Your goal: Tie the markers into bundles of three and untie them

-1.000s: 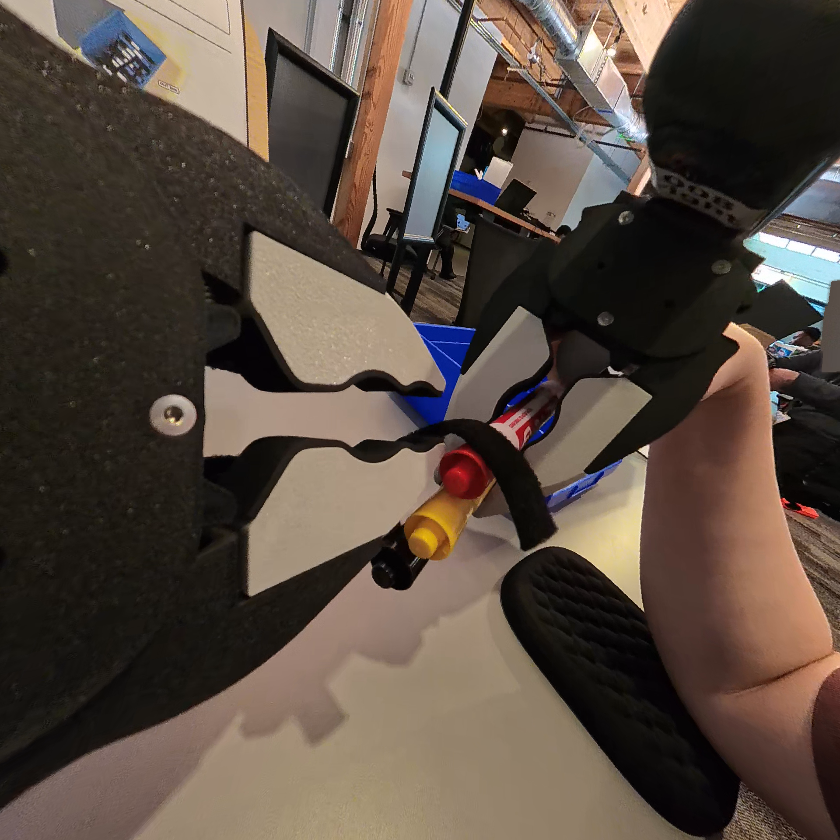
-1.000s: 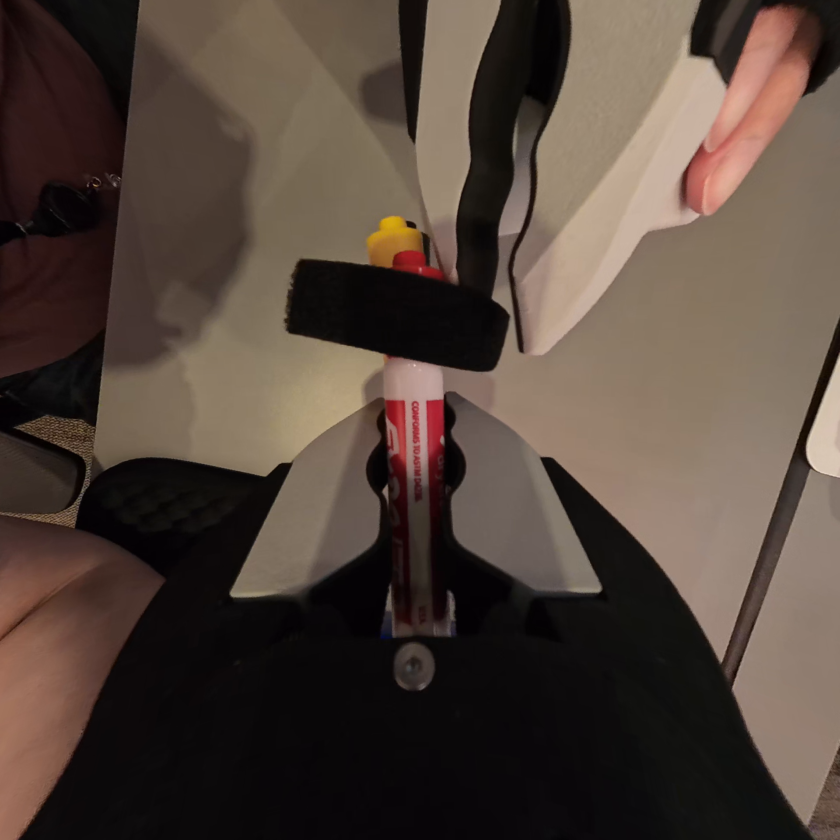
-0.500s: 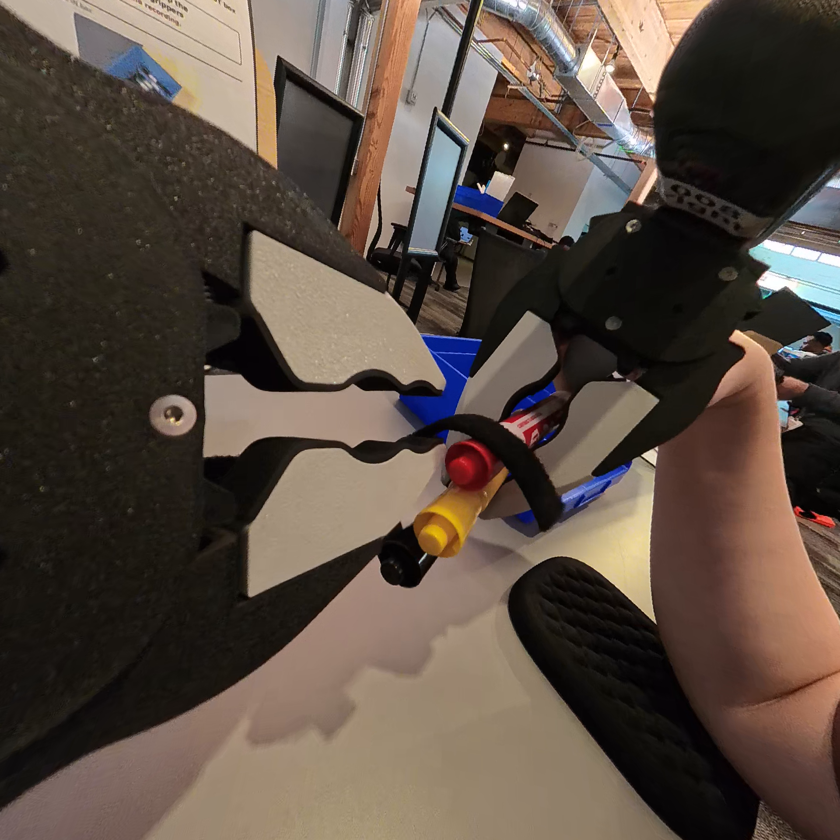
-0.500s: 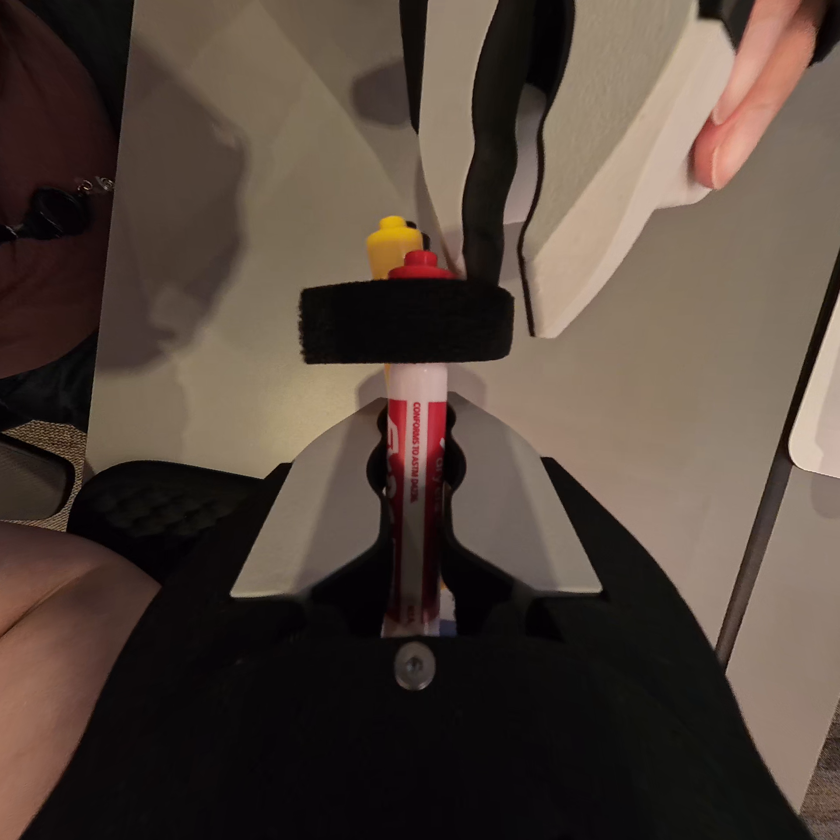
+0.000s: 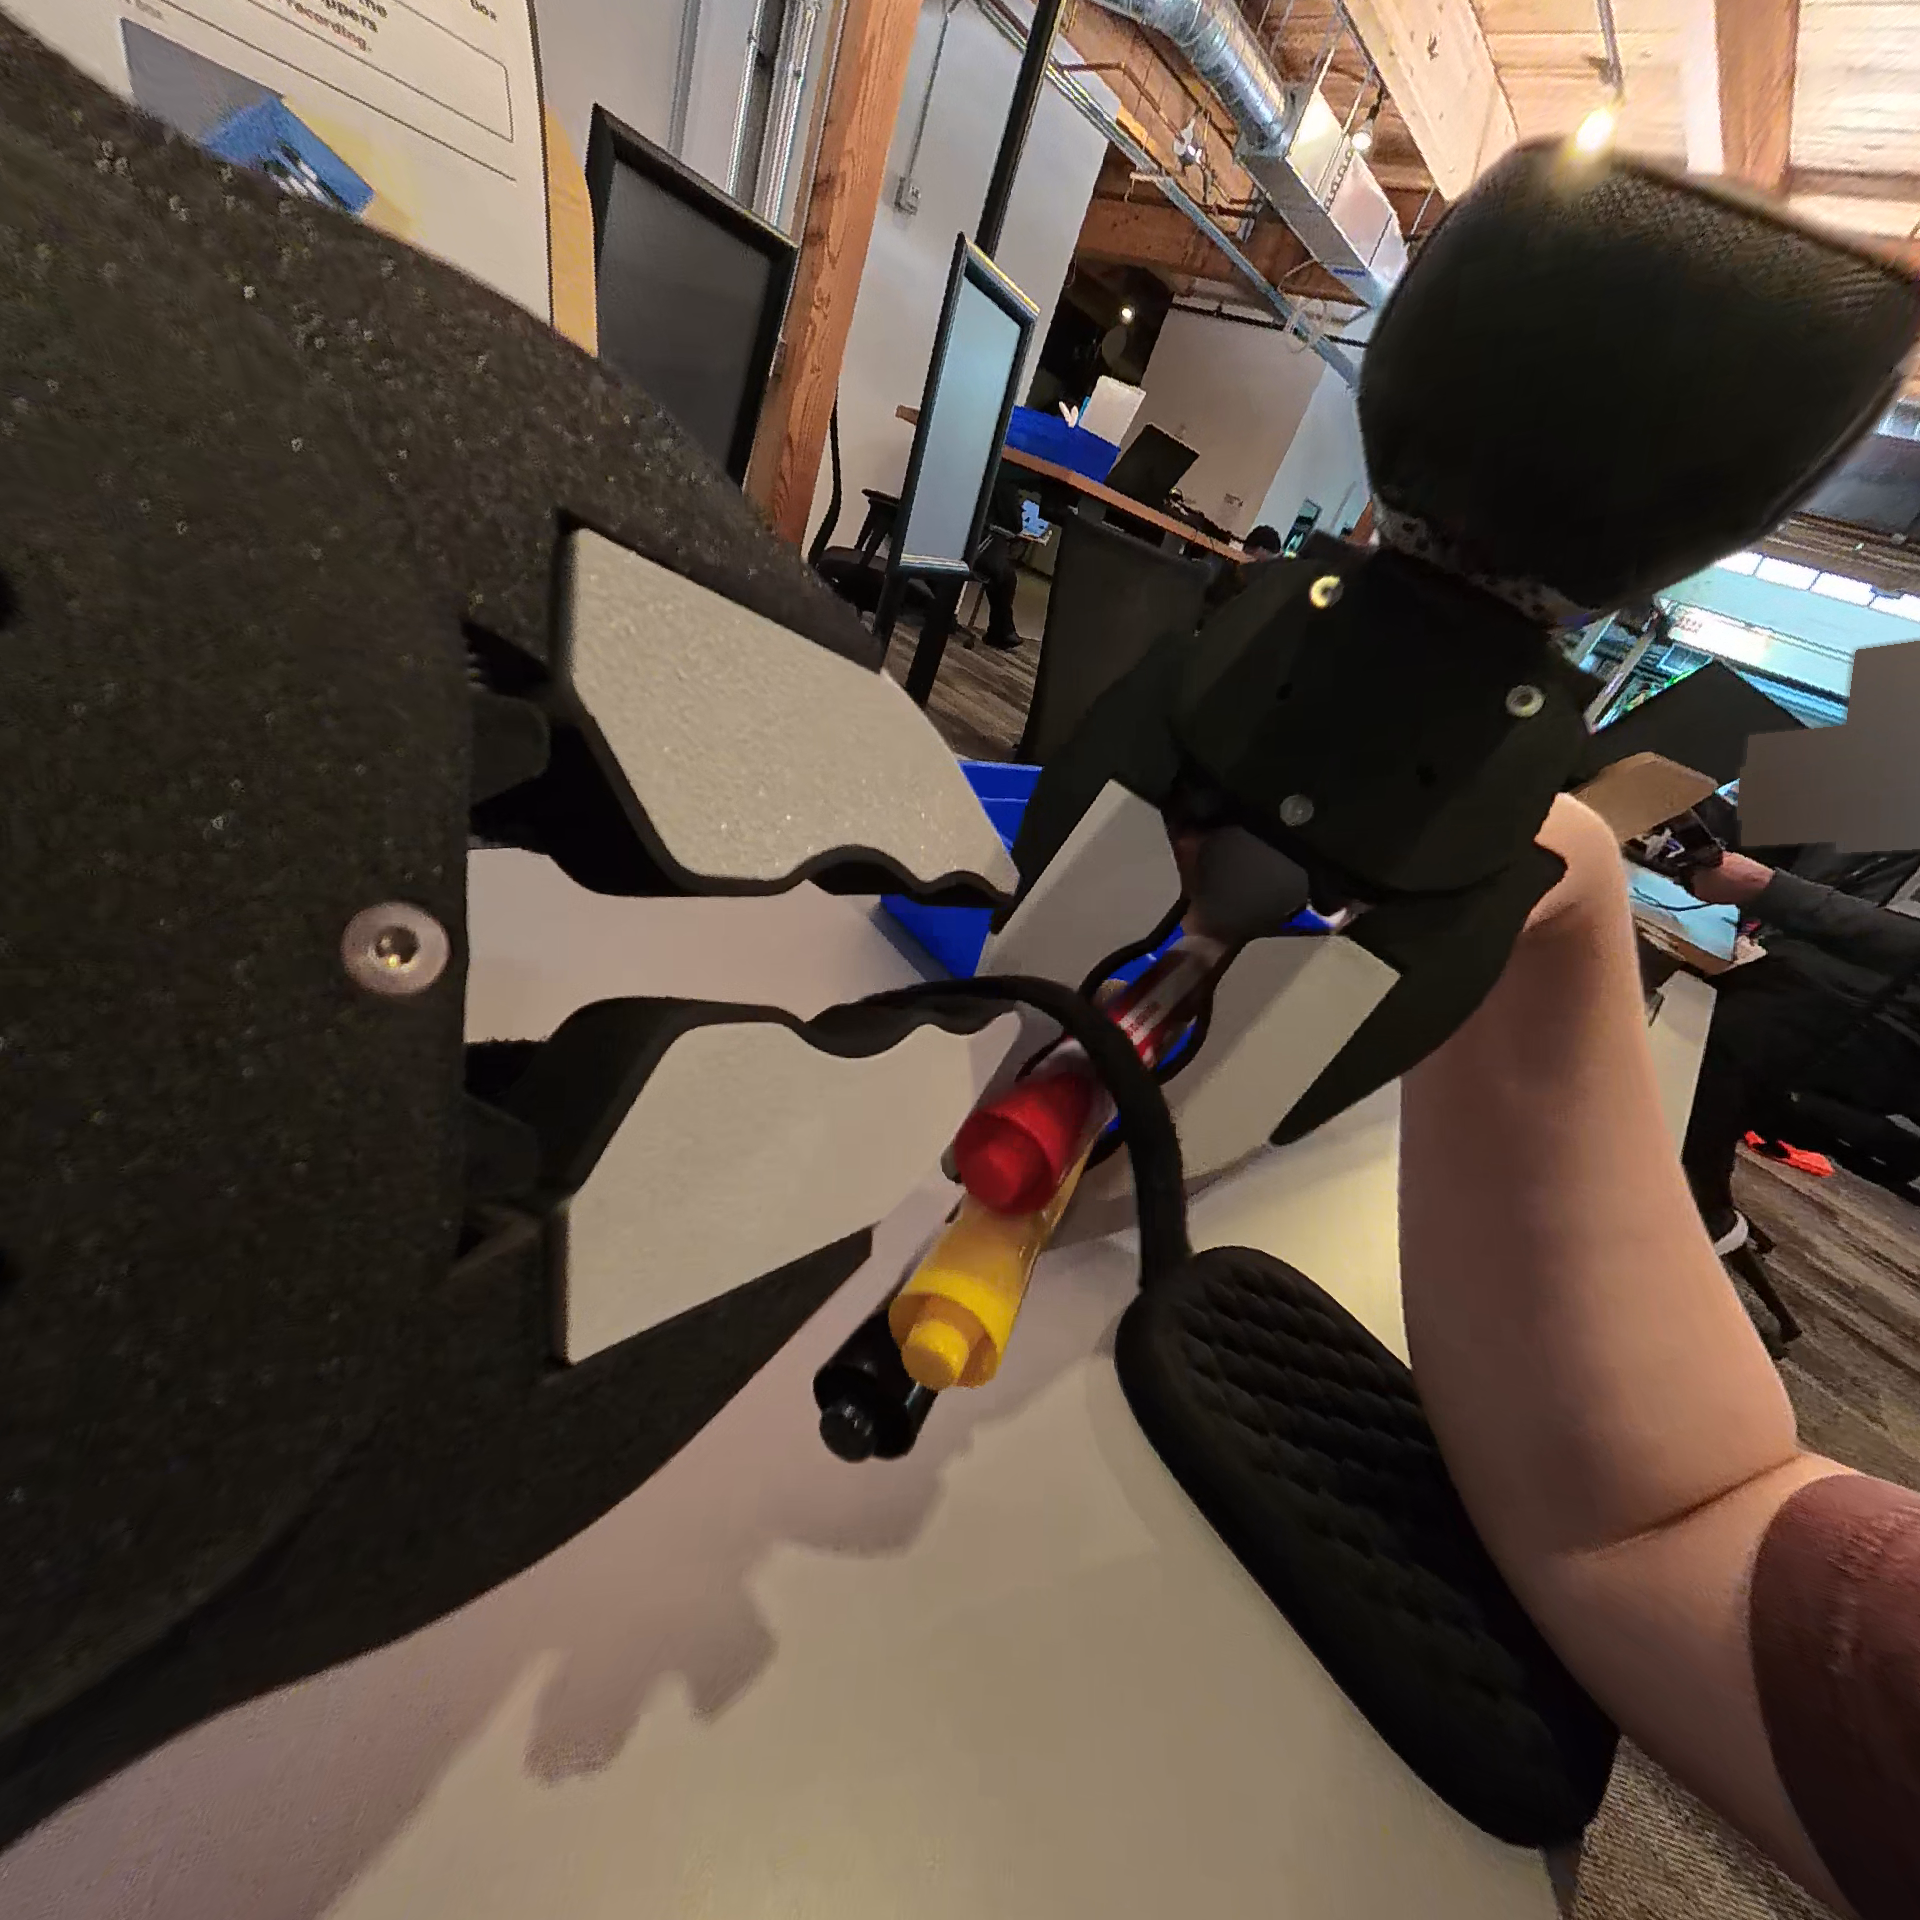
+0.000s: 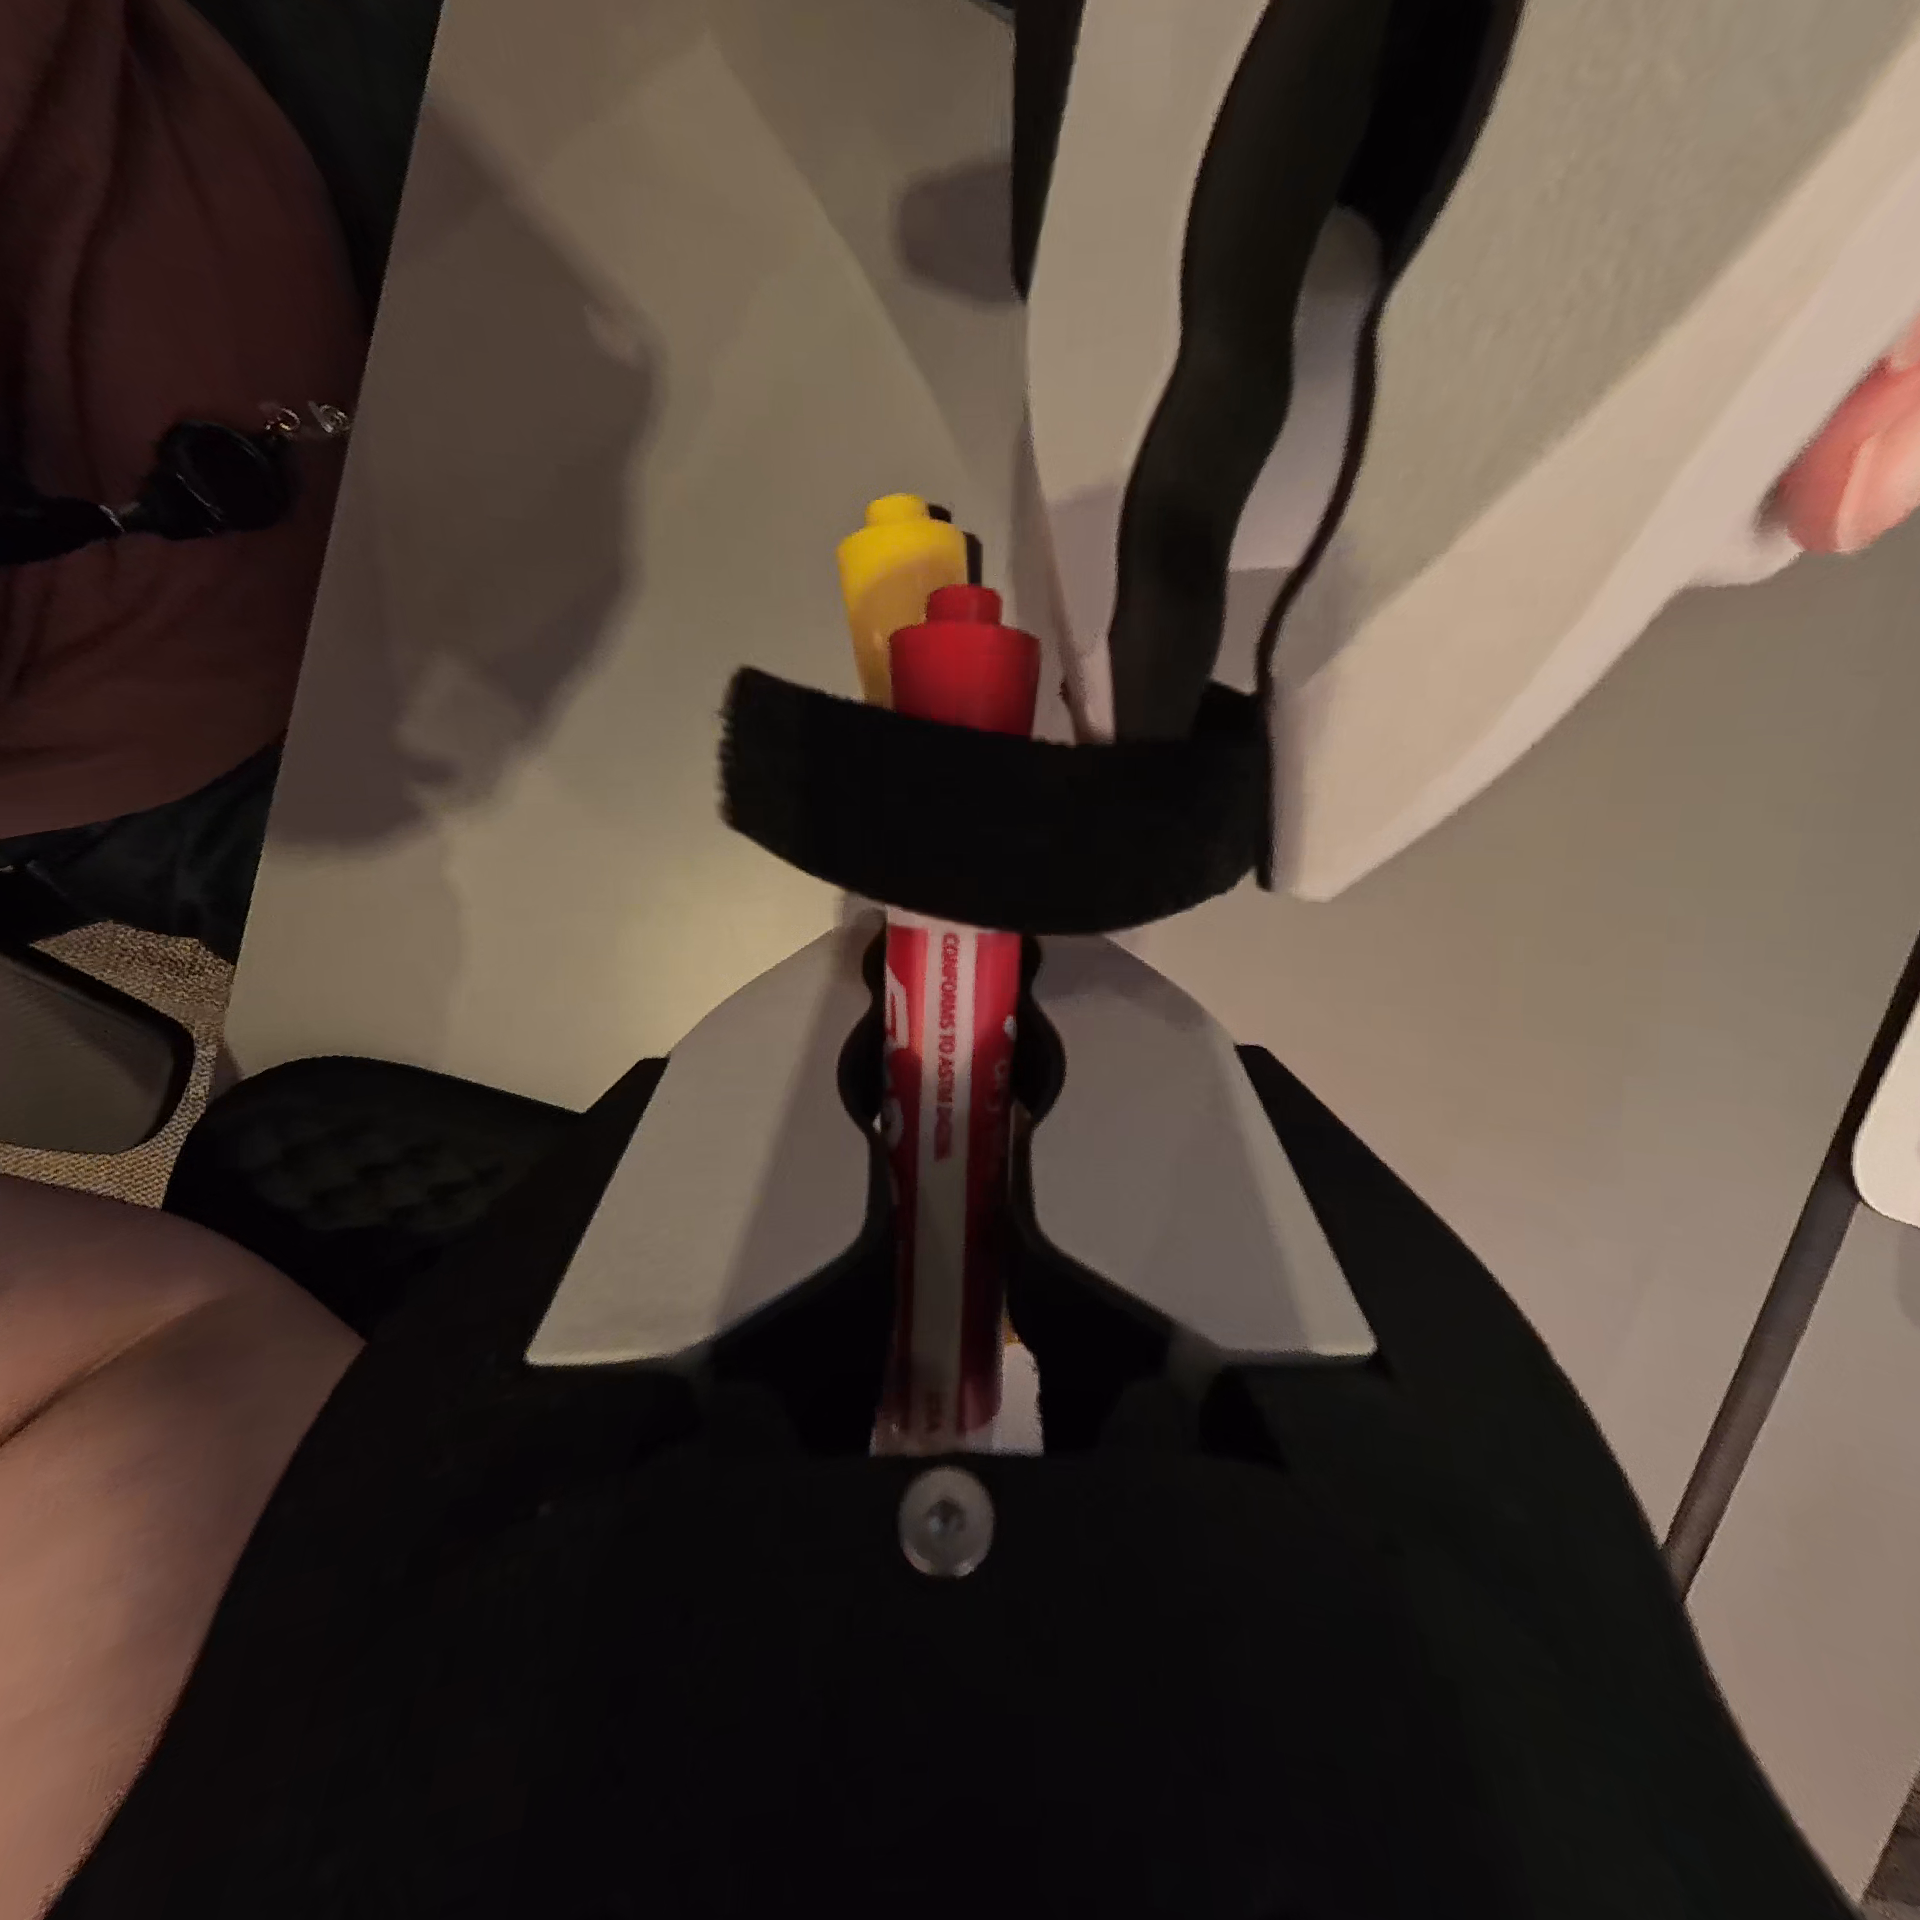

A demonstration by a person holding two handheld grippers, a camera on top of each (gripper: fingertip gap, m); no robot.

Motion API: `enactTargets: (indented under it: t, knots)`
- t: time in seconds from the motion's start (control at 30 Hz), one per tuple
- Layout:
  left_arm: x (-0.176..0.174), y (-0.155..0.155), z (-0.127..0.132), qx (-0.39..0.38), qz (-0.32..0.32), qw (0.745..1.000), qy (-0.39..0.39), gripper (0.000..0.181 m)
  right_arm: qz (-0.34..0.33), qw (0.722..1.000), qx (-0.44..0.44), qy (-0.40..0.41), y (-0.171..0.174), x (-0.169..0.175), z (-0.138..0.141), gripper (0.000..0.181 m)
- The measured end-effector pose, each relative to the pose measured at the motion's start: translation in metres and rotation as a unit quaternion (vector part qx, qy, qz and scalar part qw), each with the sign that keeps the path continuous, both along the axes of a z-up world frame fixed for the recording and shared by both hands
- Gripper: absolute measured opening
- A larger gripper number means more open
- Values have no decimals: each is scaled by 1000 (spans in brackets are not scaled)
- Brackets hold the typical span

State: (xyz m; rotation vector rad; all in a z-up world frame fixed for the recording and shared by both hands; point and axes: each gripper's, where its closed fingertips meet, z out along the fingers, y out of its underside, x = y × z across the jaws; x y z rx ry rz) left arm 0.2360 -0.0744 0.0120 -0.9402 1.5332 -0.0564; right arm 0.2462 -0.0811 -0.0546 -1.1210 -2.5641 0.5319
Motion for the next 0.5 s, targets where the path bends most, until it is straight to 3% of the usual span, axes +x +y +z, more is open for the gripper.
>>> enactTargets:
  t: [0.17, 0.5]
  knots:
    - [-1, 0, -4, 2, 4, 1000, 20, 14, 10, 1000, 1, -12, -5, -5, -7, 21]
    - [-4, -2, -41, -35, 7, 994, 107, 15, 2, 999, 10, -50, -2, -5, -23, 21]
